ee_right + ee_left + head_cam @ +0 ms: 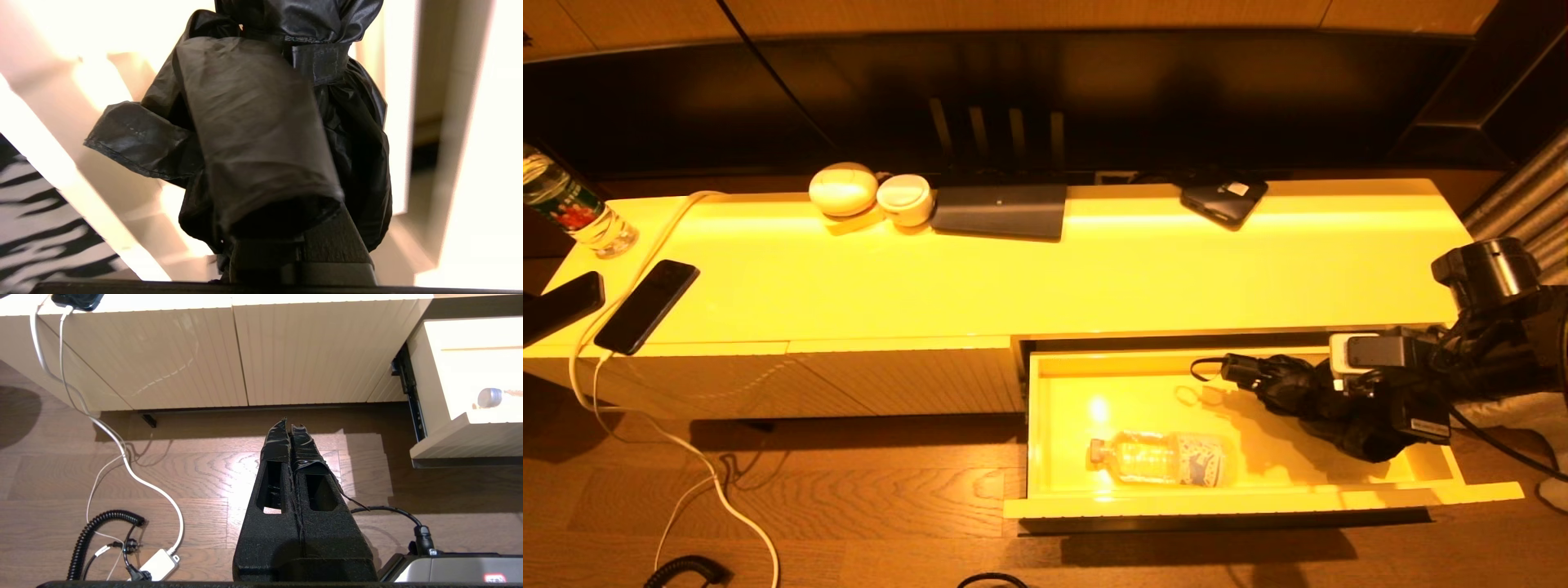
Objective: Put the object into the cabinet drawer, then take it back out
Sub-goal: Take the umbrella out of the drawer and put it on the table
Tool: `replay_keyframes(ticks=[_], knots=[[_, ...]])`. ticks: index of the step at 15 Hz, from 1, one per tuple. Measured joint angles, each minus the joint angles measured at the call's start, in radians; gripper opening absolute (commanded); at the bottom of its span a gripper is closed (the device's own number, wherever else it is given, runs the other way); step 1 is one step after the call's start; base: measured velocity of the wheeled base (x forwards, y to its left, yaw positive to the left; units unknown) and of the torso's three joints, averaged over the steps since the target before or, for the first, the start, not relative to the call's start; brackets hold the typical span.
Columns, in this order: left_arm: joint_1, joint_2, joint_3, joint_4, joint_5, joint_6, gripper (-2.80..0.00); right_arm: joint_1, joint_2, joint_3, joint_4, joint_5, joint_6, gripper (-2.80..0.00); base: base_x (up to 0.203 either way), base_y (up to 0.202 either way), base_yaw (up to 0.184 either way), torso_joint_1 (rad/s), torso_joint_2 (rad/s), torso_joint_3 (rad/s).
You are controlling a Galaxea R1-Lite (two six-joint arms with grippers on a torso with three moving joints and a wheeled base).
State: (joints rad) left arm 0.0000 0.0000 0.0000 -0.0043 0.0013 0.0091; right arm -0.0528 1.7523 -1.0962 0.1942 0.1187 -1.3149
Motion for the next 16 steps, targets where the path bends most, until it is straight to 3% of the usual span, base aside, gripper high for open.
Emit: replay_keyframes(ticks=[2, 6, 9, 16], knots=[[0.000, 0.000, 0.000, 0.000, 0.000, 0.000, -2.80, -0.005, -0.053, 0.022, -0.017, -0.005, -0.013, -2.80, 0.000, 0.000, 0.000, 0.000, 0.00, 0.000], [0.000, 0.000, 0.000, 0.000, 0.000, 0.000, -2.80, -0.015, -0.170, 0.030, -0.055, -0.104, -0.036, -2.80, 0.000, 0.000, 0.000, 0.000, 0.00, 0.000], [0.000, 0.000, 0.000, 0.000, 0.000, 0.000, -2.80, -0.069, -0.227, 0.023, -0.082, -0.102, -0.125, -2.80, 0.000, 0.000, 0.000, 0.000, 0.00, 0.000], [0.000, 0.000, 0.000, 0.000, 0.000, 0.000, -2.80, -0.092, -0.190, -0.010, -0.304, -0.076, -0.137, -2.80, 0.000, 0.000, 0.000, 0.000, 0.00, 0.000]])
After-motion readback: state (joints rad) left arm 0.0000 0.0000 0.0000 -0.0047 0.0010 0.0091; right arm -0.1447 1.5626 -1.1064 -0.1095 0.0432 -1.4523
